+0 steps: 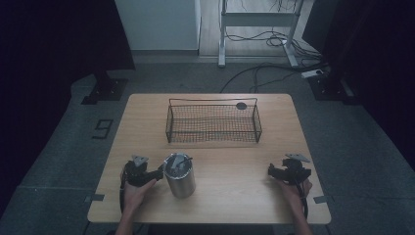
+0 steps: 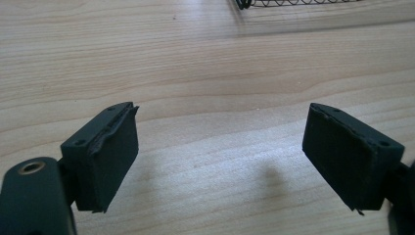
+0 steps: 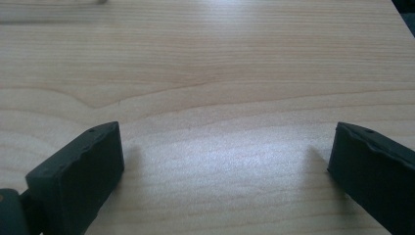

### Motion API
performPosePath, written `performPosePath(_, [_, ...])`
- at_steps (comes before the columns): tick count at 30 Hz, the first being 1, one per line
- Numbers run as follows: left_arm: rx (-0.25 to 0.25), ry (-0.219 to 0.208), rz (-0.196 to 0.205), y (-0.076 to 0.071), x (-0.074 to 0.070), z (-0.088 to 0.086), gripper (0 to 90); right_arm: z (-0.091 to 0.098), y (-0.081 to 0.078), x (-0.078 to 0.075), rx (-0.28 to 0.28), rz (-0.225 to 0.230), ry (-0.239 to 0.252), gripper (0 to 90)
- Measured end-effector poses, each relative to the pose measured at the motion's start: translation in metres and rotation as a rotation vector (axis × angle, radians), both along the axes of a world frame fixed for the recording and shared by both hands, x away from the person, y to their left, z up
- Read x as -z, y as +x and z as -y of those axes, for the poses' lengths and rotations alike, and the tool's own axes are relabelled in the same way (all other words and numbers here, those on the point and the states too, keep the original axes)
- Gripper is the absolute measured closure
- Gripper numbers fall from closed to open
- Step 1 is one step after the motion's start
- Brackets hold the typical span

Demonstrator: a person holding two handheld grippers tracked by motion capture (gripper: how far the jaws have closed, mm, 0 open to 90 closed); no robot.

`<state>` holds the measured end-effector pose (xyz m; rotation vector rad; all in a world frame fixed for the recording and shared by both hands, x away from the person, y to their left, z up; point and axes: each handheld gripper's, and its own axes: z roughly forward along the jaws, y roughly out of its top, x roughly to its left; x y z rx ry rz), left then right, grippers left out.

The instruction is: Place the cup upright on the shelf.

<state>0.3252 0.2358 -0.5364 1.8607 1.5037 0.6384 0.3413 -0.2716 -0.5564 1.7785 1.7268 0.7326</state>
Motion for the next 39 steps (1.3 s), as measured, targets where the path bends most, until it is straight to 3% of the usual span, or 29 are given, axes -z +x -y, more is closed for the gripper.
performPosePath(6, [0.025, 0.005, 0.004, -0.003, -0.001, 0.004, 13.2, 0.001, -0.001, 0.0, -0.002, -0.001, 0.001, 0.0])
performPosePath(14, [0.023, -0.025, -0.007, -0.003, -0.001, -0.001, 13.3, 0.004, 0.0, 0.0, -0.019, 0.0, 0.001, 0.0])
performPosePath(20, [0.004, -0.03, 0.016, -0.007, -0.005, -0.002, 13.7, 0.005, 0.0, 0.0, -0.012, 0.0, 0.002, 0.0])
performPosePath(28, [0.019, -0.023, 0.056, -0.014, -0.017, -0.002, 13.8, 0.006, 0.0, 0.0, -0.009, 0.0, 0.003, 0.0])
performPosePath(39, [0.015, -0.073, 0.094, -0.023, -0.033, -0.012, 13.4, 0.006, 0.0, 0.0, -0.009, 0.0, 0.003, 0.0])
